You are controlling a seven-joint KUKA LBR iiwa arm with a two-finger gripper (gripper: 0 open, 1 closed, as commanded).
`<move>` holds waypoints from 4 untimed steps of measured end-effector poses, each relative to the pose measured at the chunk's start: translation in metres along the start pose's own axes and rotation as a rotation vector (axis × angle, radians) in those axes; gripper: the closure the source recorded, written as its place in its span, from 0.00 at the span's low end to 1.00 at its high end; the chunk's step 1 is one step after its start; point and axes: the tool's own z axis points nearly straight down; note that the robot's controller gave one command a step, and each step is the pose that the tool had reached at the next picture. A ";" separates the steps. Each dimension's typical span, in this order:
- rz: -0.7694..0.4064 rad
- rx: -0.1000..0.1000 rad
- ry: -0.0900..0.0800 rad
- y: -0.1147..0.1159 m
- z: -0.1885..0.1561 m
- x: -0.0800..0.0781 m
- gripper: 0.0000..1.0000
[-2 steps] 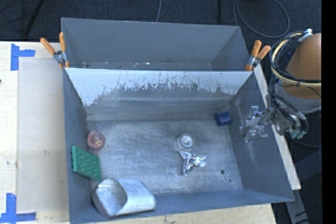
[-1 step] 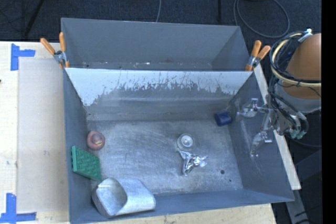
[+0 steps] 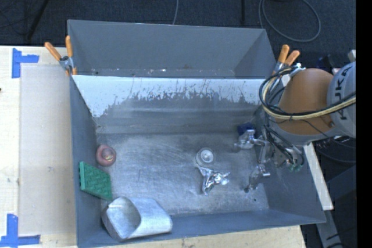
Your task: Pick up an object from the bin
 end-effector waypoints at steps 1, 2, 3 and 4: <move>-0.037 0.005 -0.012 0.052 0.018 0.012 0.00; -0.084 0.006 -0.013 0.090 0.017 0.008 0.00; -0.086 0.006 -0.011 0.091 0.016 0.009 1.00; -0.235 0.007 -0.016 0.092 -0.124 0.011 1.00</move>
Offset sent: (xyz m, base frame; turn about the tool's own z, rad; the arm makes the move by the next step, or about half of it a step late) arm -0.0180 0.0502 -0.0190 -0.0345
